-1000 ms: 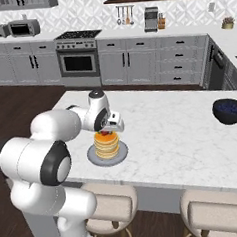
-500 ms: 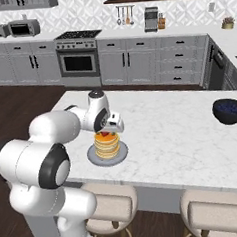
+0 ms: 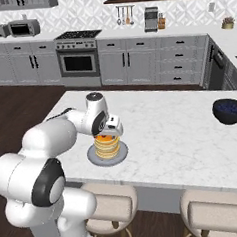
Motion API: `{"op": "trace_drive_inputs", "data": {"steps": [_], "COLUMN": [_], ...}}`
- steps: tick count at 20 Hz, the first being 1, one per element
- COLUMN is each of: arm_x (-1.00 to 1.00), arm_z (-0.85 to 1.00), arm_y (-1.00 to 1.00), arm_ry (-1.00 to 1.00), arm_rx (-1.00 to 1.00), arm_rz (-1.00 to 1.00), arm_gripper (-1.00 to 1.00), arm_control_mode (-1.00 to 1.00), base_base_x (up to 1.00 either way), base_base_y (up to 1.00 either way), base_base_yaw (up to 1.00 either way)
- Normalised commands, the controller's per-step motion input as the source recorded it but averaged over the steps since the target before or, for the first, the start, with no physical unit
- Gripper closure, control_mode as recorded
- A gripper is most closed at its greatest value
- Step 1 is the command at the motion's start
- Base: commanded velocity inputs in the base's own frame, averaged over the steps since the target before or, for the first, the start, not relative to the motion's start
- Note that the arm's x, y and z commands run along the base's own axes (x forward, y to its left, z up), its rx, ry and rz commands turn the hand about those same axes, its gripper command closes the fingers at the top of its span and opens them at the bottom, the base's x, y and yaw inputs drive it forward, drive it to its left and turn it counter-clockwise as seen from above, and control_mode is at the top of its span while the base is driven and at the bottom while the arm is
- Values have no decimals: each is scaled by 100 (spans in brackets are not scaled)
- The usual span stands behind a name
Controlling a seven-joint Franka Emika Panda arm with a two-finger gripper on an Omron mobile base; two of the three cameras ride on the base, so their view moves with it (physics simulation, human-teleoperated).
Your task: Take the strawberry from the fridge and place it on top of the pancake, located on the dining counter.
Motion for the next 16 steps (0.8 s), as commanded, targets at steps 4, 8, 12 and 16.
{"op": "trace_drive_inputs", "data": {"steps": [4,8,12,16], "arm_x": [-61,-73,-79,-78], "arm_z": [41,65,73,75], "arm_y": [0,0,0,1], "arm_ry": [-17,-29,-35,-39], "arm_rx": [0,3,5,3], "arm_rz": [2,7,10,10], "arm_gripper": [-100,-100,-100,-100], "arm_control_mode": [-100,-100,-100,-100], "base_base_x": [0,0,0,0], "base_base_y": [0,0,0,0], "base_base_yaw": [0,0,0,0]}}
